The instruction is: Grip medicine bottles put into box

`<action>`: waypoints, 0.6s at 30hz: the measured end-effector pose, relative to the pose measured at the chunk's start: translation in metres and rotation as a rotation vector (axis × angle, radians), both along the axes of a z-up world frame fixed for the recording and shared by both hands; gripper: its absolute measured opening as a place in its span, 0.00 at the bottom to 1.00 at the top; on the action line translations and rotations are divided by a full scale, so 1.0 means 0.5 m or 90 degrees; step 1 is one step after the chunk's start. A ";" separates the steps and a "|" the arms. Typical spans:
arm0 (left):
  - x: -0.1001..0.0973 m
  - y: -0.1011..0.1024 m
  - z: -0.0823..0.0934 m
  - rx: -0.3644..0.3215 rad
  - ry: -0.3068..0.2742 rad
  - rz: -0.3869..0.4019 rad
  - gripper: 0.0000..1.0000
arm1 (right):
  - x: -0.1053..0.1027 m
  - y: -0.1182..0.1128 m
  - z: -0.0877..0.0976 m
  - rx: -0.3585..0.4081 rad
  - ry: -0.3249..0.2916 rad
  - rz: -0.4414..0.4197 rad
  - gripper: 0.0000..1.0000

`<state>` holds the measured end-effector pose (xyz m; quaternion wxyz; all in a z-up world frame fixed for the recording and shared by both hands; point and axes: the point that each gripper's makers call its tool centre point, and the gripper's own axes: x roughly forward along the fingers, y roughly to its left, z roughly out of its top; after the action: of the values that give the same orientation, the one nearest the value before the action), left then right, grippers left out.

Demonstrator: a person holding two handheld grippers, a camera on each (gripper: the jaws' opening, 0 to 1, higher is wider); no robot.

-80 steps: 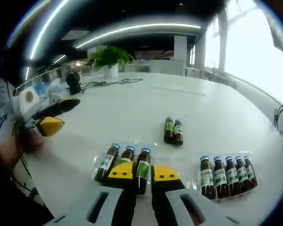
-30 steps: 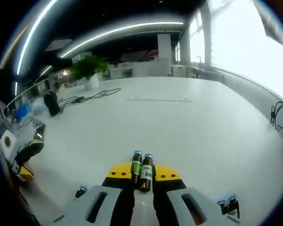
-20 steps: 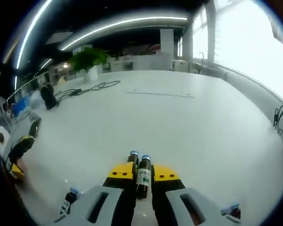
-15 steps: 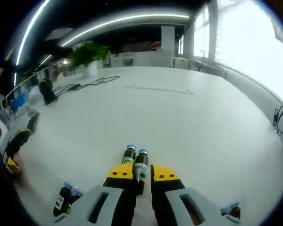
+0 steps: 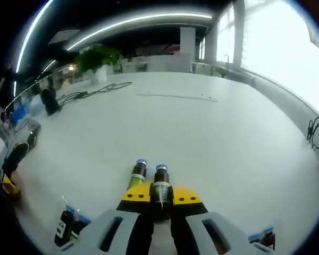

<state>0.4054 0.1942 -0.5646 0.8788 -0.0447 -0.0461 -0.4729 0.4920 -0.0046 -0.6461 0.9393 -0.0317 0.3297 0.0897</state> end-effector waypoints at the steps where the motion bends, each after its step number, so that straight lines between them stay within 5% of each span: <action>1: 0.000 0.000 0.000 0.000 0.000 0.000 0.37 | 0.000 0.000 0.000 0.003 0.000 -0.002 0.07; 12: 0.000 0.000 0.000 -0.002 0.003 -0.002 0.37 | -0.001 -0.013 0.050 0.029 -0.039 -0.034 0.07; 18: -0.002 -0.001 0.001 -0.001 0.000 -0.004 0.37 | -0.038 -0.004 0.083 0.067 -0.048 -0.045 0.07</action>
<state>0.4044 0.1935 -0.5643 0.8772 -0.0454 -0.0463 -0.4757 0.4728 -0.0065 -0.6045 0.9540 0.0264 0.2898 0.0724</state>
